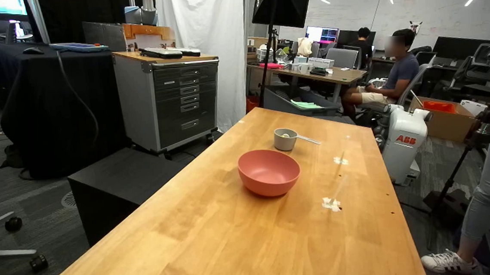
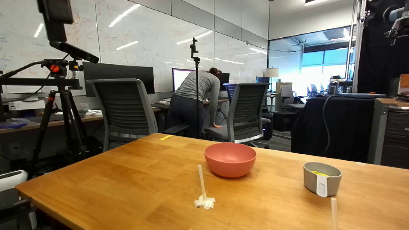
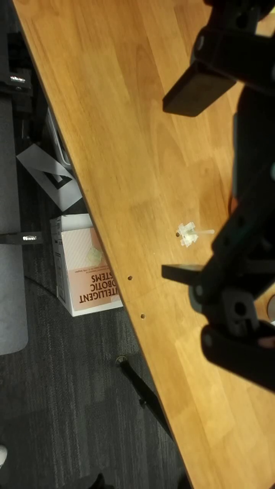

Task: Pour the contents from the grey object into the bowl.

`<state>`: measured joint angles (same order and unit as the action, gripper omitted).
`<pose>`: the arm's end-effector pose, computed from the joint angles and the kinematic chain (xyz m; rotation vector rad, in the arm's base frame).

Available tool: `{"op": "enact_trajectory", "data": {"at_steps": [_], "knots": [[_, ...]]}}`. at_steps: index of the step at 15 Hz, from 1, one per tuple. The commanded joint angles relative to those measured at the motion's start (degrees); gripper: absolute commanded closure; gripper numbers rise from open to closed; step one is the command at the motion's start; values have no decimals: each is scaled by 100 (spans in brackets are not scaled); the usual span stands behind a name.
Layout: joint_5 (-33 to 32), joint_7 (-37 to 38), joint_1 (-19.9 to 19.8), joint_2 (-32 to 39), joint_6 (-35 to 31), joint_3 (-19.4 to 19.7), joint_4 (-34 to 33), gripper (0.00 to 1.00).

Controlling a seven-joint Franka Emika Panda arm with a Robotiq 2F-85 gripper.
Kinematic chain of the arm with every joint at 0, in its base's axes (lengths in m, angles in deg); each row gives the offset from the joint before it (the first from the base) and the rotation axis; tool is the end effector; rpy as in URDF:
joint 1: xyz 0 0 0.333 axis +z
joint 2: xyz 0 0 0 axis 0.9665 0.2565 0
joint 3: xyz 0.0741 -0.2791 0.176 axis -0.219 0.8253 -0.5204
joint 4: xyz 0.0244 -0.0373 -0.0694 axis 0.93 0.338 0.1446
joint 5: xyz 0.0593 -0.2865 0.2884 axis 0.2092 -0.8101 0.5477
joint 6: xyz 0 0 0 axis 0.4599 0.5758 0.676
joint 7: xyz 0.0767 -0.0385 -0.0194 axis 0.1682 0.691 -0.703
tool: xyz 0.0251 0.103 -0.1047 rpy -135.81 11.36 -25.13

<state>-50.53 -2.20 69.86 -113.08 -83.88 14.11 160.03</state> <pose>0.2783 -0.0579 0.4396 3.0820 -0.0514 0.1173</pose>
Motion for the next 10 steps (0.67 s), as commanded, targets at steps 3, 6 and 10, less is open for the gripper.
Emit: {"op": "enact_trajectory", "data": {"at_steps": [3, 6, 10], "knots": [[47, -11, 8, 189, -30, 129, -210, 0], [102, -29, 0, 460, -41, 248, -505, 0], [196, 51, -15, 912, -346, 389, -1020, 0]]}}
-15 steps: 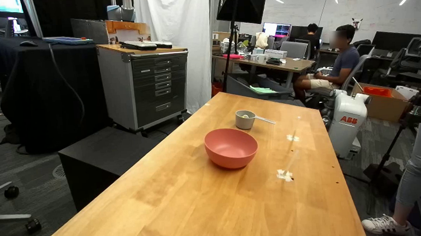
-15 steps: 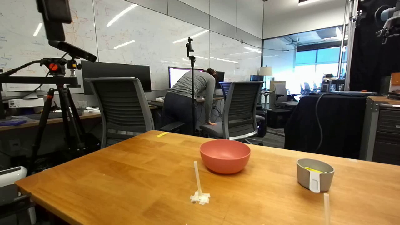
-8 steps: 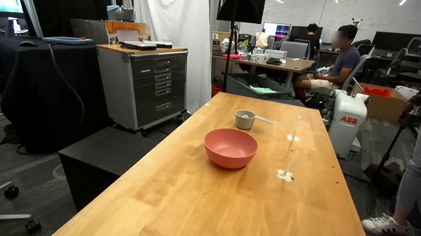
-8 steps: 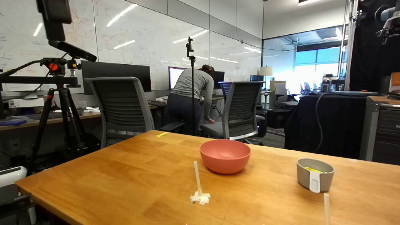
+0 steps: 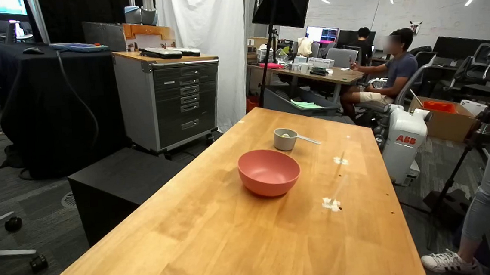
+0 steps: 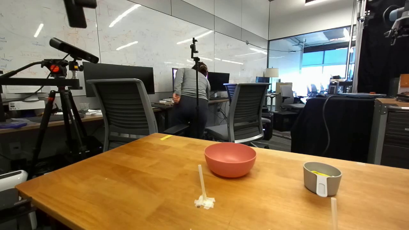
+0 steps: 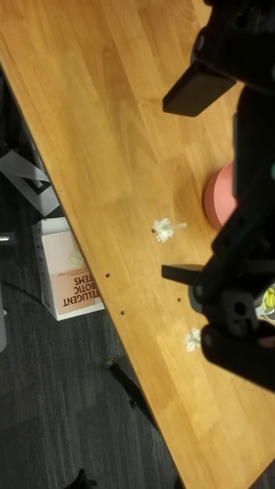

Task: Pour the contents from the grey object into the bowl.

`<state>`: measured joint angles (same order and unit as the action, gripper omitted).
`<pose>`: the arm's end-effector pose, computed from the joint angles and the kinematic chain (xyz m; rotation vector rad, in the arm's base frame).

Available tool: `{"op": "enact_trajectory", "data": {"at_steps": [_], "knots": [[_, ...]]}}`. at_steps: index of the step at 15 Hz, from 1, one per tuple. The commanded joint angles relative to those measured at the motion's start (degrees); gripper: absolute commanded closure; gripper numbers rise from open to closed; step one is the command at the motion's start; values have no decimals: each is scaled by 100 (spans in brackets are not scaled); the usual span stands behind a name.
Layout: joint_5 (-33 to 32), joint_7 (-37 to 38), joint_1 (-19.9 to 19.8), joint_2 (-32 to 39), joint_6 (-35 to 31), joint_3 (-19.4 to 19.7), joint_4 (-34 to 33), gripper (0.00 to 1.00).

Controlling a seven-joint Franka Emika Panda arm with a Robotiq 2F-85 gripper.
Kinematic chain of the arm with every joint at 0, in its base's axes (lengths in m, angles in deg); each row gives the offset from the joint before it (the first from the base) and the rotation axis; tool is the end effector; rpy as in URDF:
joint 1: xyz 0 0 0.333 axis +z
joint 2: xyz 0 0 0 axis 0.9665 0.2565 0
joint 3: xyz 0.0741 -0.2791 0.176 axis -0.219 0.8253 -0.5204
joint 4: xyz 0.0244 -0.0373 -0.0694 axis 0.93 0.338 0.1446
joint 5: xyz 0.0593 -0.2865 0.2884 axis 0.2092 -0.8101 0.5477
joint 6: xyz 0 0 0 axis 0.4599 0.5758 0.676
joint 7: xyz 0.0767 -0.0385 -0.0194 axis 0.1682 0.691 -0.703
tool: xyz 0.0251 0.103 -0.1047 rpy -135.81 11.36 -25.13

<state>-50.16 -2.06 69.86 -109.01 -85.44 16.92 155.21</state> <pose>0.3003 -0.0769 0.4629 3.1115 -0.1178 0.1839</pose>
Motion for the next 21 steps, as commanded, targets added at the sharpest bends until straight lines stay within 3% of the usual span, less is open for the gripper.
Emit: {"op": "enact_trajectory", "data": {"at_steps": [1, 10, 21], "knots": [[193, 63, -13, 628, -296, 123, -663, 0], [562, 407, -13, 2167, -1214, 102, -1992, 0], [815, 253, -67, 4047, -1294, 272, -4070, 0]]}}
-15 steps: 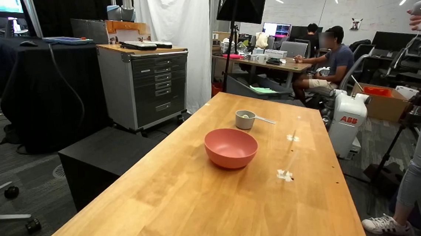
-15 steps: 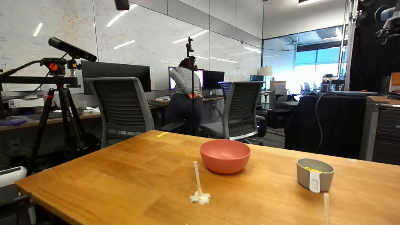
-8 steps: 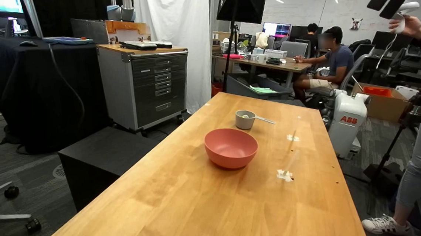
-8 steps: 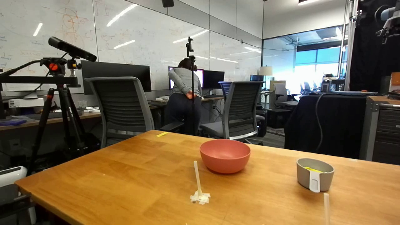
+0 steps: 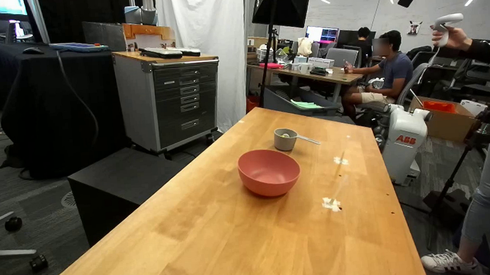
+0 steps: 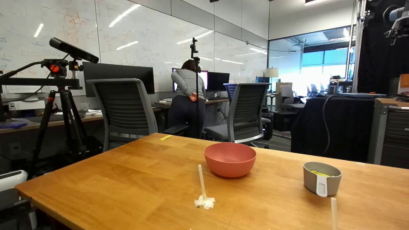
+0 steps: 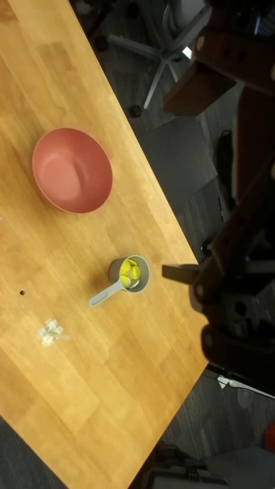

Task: Pour the contents from the grey object into the bowl.

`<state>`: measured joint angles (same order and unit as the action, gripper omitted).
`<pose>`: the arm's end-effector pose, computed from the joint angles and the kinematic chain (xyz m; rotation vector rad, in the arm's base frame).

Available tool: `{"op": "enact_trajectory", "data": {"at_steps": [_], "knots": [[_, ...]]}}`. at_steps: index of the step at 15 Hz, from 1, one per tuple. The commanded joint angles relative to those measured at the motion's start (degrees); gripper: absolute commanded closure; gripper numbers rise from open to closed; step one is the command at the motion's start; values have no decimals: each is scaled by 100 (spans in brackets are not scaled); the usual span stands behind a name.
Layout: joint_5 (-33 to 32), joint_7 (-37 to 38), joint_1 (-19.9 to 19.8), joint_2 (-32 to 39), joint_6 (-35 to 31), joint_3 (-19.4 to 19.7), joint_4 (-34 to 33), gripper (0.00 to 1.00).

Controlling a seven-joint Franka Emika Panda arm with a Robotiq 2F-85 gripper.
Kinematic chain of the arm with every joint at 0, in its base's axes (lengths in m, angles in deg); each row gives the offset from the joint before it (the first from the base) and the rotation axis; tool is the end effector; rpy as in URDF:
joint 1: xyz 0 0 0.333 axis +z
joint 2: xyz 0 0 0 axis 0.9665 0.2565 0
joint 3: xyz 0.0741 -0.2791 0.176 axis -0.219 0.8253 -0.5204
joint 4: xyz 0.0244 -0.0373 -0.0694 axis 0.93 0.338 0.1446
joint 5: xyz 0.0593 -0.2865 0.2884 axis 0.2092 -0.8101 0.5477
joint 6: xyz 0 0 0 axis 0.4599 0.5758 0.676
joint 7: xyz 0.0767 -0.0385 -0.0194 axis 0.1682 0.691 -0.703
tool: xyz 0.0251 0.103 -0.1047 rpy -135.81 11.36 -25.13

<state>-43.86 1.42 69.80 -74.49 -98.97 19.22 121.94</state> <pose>0.5113 -0.1415 0.5484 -3.0714 0.3858 -0.5255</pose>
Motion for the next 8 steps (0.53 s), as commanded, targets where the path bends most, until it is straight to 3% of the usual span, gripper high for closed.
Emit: {"op": "enact_trajectory", "data": {"at_steps": [1, 8], "knots": [[195, -111, -73, 756, 70, 54, -925, 0], [361, -251, -253, 1748, -82, 93, -1960, 0]]}}
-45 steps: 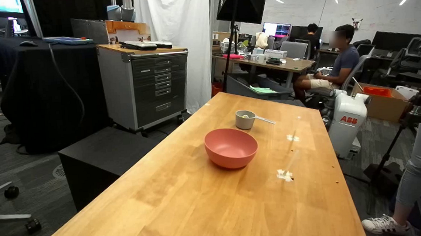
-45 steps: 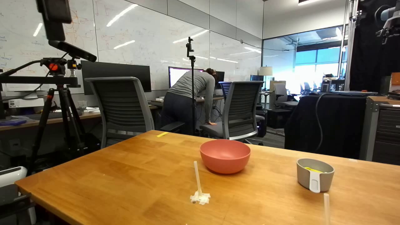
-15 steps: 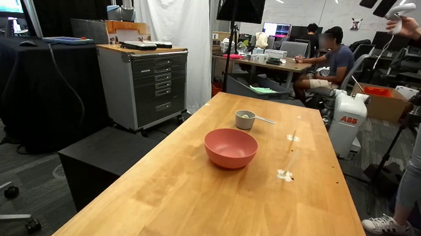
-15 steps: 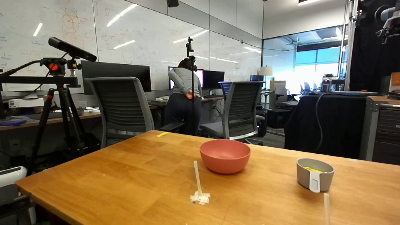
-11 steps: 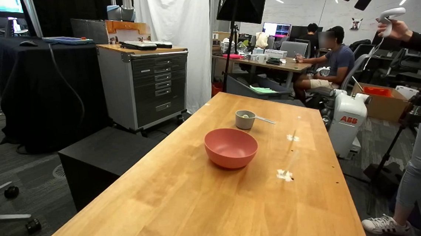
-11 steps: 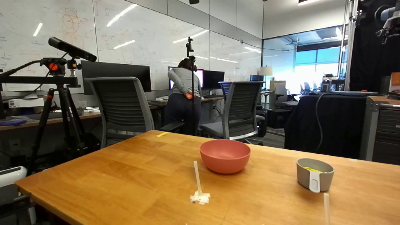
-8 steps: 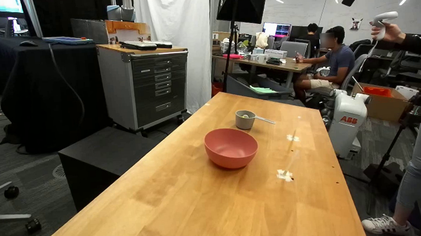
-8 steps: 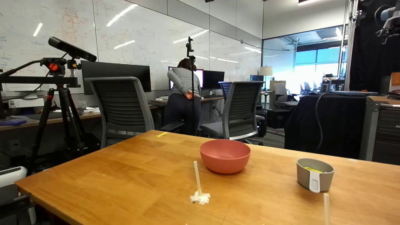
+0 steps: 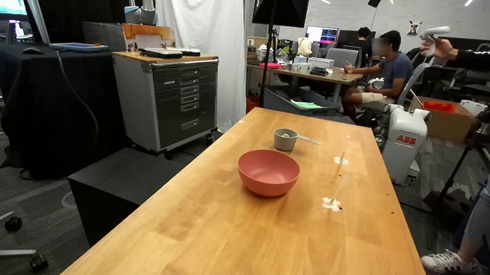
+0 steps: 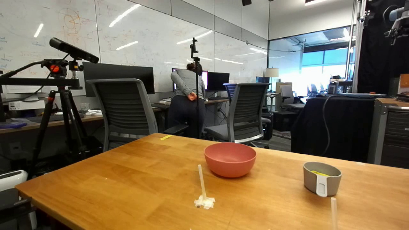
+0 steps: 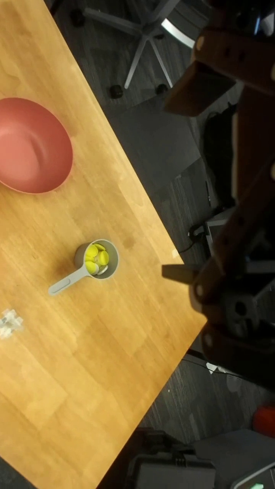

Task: Pour the contents from the grey object into the bowl.

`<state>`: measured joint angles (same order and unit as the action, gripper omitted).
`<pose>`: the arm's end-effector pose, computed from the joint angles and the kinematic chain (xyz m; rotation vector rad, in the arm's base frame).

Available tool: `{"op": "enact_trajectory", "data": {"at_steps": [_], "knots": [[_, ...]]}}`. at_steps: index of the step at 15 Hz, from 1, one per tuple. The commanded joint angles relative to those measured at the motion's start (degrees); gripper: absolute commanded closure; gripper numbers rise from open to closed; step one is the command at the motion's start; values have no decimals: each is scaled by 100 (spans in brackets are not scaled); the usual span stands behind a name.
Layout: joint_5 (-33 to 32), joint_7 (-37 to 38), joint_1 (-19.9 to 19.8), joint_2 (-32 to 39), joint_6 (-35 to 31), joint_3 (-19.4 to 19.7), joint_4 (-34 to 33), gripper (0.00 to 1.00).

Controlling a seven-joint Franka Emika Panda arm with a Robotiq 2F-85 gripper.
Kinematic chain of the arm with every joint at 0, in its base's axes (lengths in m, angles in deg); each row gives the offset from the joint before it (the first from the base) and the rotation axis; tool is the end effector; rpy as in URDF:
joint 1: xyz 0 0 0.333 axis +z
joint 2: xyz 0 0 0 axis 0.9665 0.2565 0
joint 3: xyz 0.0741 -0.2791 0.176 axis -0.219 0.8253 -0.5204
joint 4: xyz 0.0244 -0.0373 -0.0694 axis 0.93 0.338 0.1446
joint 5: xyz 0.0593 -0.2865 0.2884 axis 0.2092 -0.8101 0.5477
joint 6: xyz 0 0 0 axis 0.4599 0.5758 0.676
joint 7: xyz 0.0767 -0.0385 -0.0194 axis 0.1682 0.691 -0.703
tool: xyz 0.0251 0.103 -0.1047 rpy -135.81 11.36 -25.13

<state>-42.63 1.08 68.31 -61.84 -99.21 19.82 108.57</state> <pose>0.5821 -0.1769 0.5518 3.0369 -0.4424 0.5477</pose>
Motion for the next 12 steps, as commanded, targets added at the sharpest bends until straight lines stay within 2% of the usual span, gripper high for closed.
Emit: {"op": "enact_trajectory", "data": {"at_steps": [1, 12], "knots": [[258, -268, -143, 618, -95, 33, -729, 0], [465, -670, -496, 1891, -572, -73, -1242, 0]]}}
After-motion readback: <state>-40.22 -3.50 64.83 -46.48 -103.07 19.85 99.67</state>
